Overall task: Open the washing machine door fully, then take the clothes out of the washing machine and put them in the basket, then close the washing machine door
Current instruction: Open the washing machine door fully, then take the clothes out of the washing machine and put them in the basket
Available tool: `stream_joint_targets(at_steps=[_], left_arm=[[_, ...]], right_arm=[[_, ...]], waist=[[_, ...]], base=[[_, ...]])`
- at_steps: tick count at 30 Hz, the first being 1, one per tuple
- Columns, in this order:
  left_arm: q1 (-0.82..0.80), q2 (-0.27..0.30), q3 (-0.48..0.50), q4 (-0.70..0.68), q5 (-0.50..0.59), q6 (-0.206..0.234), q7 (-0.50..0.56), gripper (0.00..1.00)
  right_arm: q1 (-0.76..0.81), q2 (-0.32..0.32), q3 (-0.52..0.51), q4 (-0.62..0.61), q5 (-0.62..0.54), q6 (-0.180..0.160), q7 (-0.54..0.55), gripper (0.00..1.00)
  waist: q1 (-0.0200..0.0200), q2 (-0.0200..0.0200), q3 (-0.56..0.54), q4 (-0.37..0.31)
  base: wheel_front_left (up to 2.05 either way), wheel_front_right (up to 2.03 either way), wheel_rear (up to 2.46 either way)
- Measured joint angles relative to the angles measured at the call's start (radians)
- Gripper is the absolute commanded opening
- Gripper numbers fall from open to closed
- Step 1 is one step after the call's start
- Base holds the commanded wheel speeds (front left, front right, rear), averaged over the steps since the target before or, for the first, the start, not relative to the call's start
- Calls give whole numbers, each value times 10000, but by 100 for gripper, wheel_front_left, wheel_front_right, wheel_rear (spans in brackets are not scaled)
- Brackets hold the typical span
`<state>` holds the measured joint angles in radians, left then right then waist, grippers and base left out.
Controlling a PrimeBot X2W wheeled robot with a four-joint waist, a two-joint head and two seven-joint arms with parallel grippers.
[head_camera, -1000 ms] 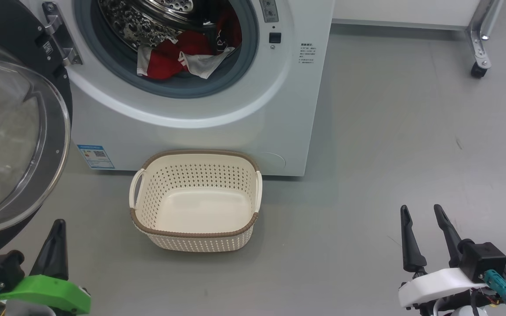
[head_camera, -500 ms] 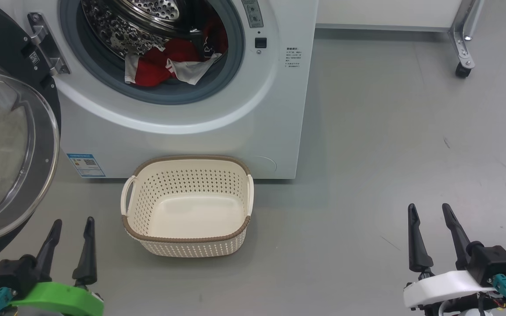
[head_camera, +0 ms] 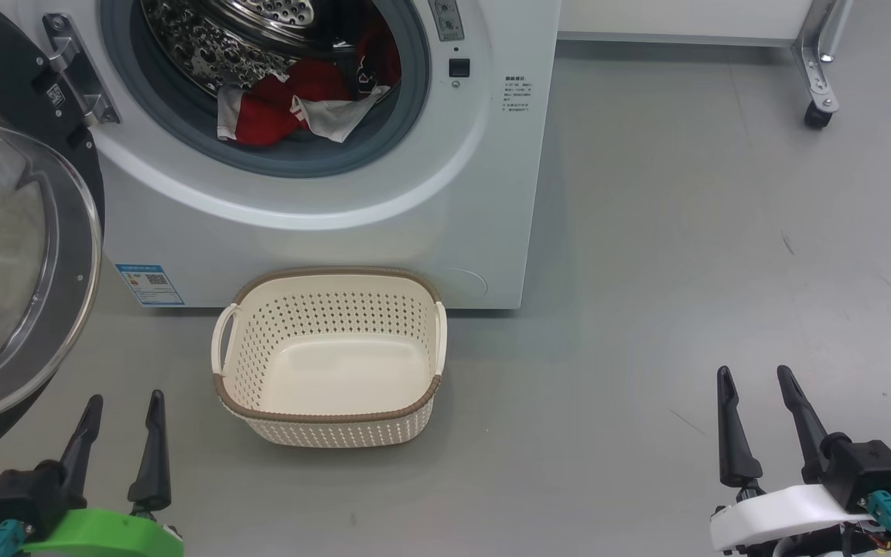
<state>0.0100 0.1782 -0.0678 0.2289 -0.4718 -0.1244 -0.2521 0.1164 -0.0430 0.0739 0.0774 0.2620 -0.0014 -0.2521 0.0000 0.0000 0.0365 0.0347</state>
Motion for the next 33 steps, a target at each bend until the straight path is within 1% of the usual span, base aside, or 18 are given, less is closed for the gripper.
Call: stream_joint_targets(at_steps=[17,21,33], left_arm=[[218,-132,144,-213,244,0,0,100],[221,-157,173,-270,311,0,-2,100],[266,-257,184,-347,336,0,0,100]], right_arm=[[22,13,17,-12,-90,6,0,100],[85,15,17,-12,-90,90,0,100],[95,23,17,-12,-92,90,0,100]], waist=[[0,0,19,1],[0,0,16,0],[0,0,16,35]], base=[[0,0,0],[0,0,0],[0,0,0]])
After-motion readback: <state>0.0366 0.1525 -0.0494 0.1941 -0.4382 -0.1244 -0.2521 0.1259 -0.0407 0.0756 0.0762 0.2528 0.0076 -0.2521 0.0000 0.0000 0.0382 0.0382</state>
